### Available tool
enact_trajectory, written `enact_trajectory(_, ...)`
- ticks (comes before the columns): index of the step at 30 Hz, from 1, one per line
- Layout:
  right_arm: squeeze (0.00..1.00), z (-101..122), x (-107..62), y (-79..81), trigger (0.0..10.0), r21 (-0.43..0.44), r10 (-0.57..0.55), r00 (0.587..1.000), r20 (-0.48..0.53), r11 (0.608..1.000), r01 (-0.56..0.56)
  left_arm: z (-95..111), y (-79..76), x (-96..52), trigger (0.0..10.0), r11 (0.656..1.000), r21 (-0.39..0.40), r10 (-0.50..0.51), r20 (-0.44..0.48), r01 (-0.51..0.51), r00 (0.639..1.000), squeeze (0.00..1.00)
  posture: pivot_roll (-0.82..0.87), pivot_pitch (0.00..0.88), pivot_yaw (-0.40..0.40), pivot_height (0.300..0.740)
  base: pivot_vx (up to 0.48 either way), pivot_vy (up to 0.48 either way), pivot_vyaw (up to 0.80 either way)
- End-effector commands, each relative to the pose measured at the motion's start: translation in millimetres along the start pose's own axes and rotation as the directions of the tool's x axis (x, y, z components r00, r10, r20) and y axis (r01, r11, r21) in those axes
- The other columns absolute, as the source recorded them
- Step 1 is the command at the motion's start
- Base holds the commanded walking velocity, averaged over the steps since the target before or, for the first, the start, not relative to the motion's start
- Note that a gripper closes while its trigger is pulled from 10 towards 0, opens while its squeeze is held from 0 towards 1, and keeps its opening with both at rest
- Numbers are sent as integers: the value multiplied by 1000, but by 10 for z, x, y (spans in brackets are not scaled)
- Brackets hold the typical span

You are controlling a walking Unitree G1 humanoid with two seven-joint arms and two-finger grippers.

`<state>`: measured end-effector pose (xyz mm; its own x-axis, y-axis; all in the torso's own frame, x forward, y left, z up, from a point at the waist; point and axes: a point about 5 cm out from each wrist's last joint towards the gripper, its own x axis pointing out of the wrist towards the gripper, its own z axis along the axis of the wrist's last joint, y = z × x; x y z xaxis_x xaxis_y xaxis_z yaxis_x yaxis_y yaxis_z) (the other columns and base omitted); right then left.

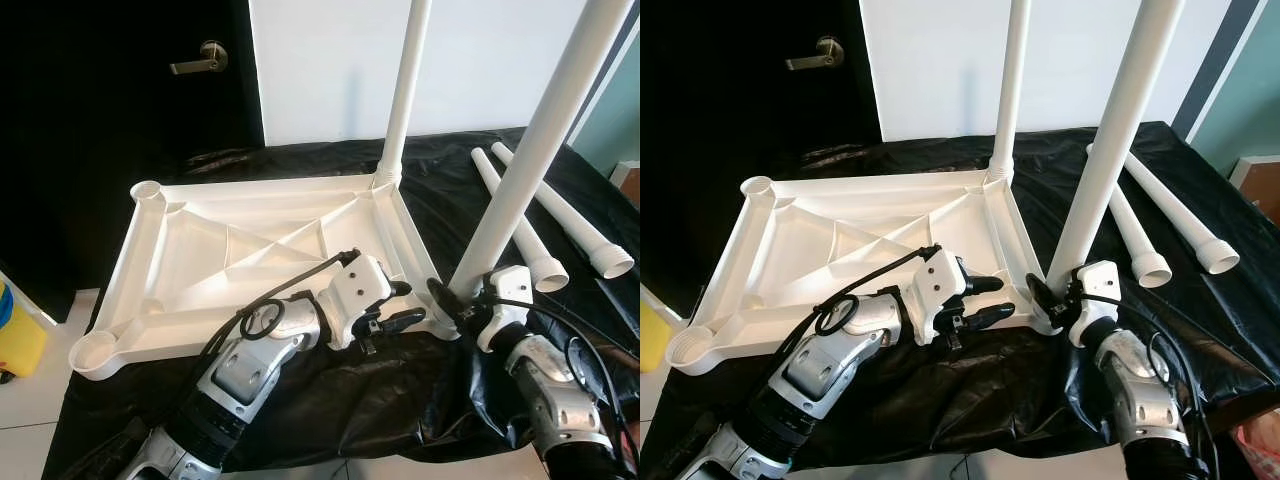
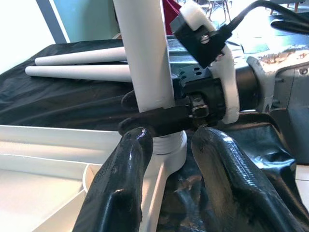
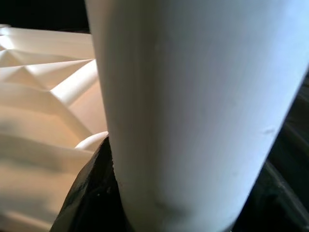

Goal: Building children table

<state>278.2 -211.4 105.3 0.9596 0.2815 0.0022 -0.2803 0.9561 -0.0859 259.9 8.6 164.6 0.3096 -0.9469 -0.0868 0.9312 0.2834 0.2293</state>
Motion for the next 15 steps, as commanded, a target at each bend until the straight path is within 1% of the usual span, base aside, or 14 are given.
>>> enact_trajectory(1, 0, -190, -76, -35, 10000, -7, -68, 992, -109, 998, 68, 1, -41, 3, 10000, 999, -2, -45, -2, 45, 999, 0, -59, 0, 5, 740, 0, 0, 0)
enact_trajectory(3, 0, -224, -88, -43, 10000, 10, -205, 970, -132, 978, 208, -2, -52, 5, 10000, 999, -6, -47, -1, 47, 999, 0, -61, 1, 7, 740, 0, 0, 0)
enact_trajectory(6, 0, -224, -88, -43, 10000, 10, -205, 970, -132, 978, 208, -2, -52, 5, 10000, 999, -6, -47, -1, 47, 999, 0, -61, 1, 7, 740, 0, 0, 0)
enact_trajectory(7, 0, -237, -99, -46, 10000, 25, -279, 949, -146, 958, 286, -5, -58, 6, 10000, 999, -8, -48, -1, 48, 999, 0, -61, 3, 5, 740, 0, 0, 0)
enact_trajectory(8, 0, -237, -99, -46, 10000, 25, -279, 949, -146, 958, 286, -5, -58, 6, 10000, 999, -8, -48, -1, 48, 999, 0, -61, 3, 5, 740, 0, 0, 0)
enact_trajectory(9, 0, -245, -108, -39, 10000, 35, -343, 927, -154, 935, 352, -6, -60, 7, 10000, 999, -9, -49, -1, 49, 999, 0, -60, 3, 5, 740, 0, 0, 0)
enact_trajectory(11, 0, -245, -108, -39, 10000, 35, -343, 927, -154, 935, 352, -6, -60, 7, 10000, 999, -9, -49, -1, 49, 999, 0, -60, 3, 5, 740, 0, 0, 0)
enact_trajectory(12, 0, -249, -112, -7, 10000, 28, -415, 896, -161, 905, 424, -7, -61, 8, 10000, 999, -10, -49, 0, 49, 999, 0, -60, 2, 2, 740, 0, 0, 0)
enact_trajectory(13, 0, -249, -112, -7, 10000, 28, -415, 896, -161, 905, 424, -7, -61, 8, 10000, 999, -10, -49, 0, 49, 999, 0, -60, 2, 2, 740, 0, 0, 0)
enact_trajectory(14, 0, -247, -122, 37, 10000, 35, -511, 843, -170, 852, 523, -6, -58, 8, 10000, 999, -9, -46, 0, 46, 999, 0, -51, 0, -5, 740, 0, 0, 0)
enact_trajectory(15, 0, -247, -122, 37, 10000, 35, -511, 843, -170, 852, 523, -6, -58, 8, 10000, 999, -9, -46, 0, 46, 999, 0, -51, 0, -5, 740, 0, 0, 0)
